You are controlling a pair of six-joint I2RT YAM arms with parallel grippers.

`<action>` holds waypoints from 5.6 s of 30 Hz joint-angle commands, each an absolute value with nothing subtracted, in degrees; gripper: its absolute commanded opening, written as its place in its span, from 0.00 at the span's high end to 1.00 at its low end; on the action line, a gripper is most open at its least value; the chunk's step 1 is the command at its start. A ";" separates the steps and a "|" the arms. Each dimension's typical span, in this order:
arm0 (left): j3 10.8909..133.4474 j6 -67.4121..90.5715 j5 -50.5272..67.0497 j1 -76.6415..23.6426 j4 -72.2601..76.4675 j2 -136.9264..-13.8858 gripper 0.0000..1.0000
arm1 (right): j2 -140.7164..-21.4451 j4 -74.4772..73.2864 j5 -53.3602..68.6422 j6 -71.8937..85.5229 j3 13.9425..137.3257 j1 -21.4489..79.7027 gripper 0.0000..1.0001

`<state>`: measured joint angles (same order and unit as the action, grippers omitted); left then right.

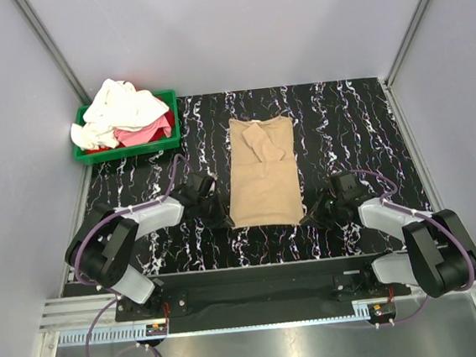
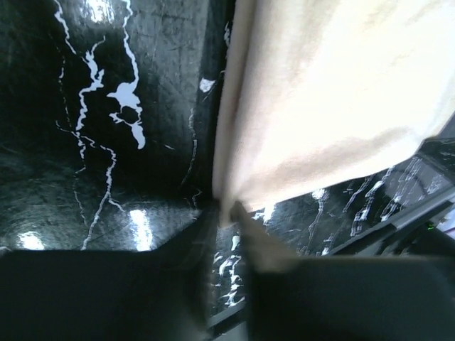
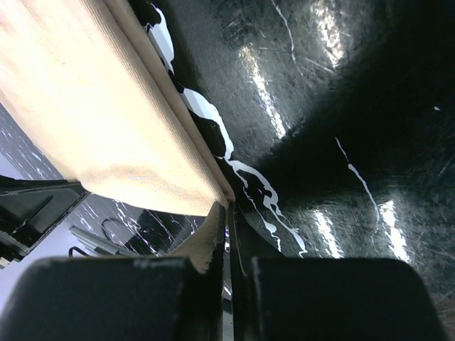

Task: Fold and stack the t-shirts
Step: Fold the tshirt

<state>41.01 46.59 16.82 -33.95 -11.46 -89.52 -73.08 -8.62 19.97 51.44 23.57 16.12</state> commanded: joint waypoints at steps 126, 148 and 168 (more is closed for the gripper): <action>129.29 37.96 32.77 -16.61 -10.82 -149.06 0.52 | -127.53 -9.14 35.24 35.95 90.35 4.31 0.83; 86.76 34.28 29.46 -19.78 -7.73 -122.34 0.51 | -118.03 -2.81 37.79 36.21 68.64 5.89 0.83; 89.94 19.78 30.33 -19.69 -40.52 -93.98 0.41 | -122.06 -25.65 28.04 21.54 92.97 4.92 0.51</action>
